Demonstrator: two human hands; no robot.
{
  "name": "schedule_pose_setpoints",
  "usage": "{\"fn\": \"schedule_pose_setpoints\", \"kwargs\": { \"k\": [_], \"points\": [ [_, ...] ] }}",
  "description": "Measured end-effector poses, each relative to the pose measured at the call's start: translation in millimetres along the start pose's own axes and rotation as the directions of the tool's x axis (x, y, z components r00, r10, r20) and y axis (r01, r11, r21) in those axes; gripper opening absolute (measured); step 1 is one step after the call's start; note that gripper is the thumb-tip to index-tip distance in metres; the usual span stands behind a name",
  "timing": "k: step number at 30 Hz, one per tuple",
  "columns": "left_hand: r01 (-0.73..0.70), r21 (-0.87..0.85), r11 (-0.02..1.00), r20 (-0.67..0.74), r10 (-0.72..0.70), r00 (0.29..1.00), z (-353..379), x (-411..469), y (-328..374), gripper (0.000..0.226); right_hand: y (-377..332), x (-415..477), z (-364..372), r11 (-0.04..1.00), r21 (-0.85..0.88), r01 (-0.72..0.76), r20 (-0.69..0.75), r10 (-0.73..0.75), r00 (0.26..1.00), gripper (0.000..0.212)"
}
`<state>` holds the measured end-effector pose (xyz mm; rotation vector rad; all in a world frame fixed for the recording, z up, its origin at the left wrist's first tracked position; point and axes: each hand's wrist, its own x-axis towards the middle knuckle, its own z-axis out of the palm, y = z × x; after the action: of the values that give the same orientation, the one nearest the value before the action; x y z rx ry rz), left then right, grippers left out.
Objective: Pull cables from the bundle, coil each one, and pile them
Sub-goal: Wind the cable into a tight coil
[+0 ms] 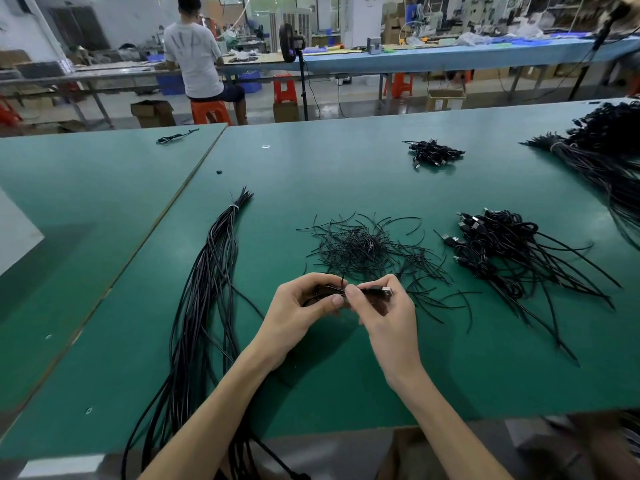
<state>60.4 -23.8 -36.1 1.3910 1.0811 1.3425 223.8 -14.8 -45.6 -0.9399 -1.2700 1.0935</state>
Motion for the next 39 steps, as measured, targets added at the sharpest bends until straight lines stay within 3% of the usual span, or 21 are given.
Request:
{"fn": "schedule_pose_setpoints", "kwargs": {
  "k": [13, 20, 31, 39],
  "points": [
    [-0.052, 0.074, 0.996, -0.022, 0.053, 0.998, 0, -2, 0, 0.015, 1, 0, 0, 0.999, -0.009, -0.052, 0.05, 0.052, 0.997, 0.023],
    [-0.017, 0.054, 0.998, 0.002, 0.017, 1.0, 1, -2, 1, 0.026, 2, 1, 0, 0.995, 0.038, -0.089, 0.055, 0.087, 0.995, 0.021],
    [-0.042, 0.014, 0.999, -0.013, 0.042, 0.999, 0, -3, 2, 0.018, -7, -1, 0, 0.989, 0.057, -0.134, 0.147, 0.125, 0.981, 0.032],
    [-0.083, 0.083, 0.993, -0.012, 0.084, 0.996, 2, -3, 2, 0.012, -7, 0, 0, 0.972, 0.057, -0.229, 0.173, 0.217, 0.961, 0.037]
  ]
}}
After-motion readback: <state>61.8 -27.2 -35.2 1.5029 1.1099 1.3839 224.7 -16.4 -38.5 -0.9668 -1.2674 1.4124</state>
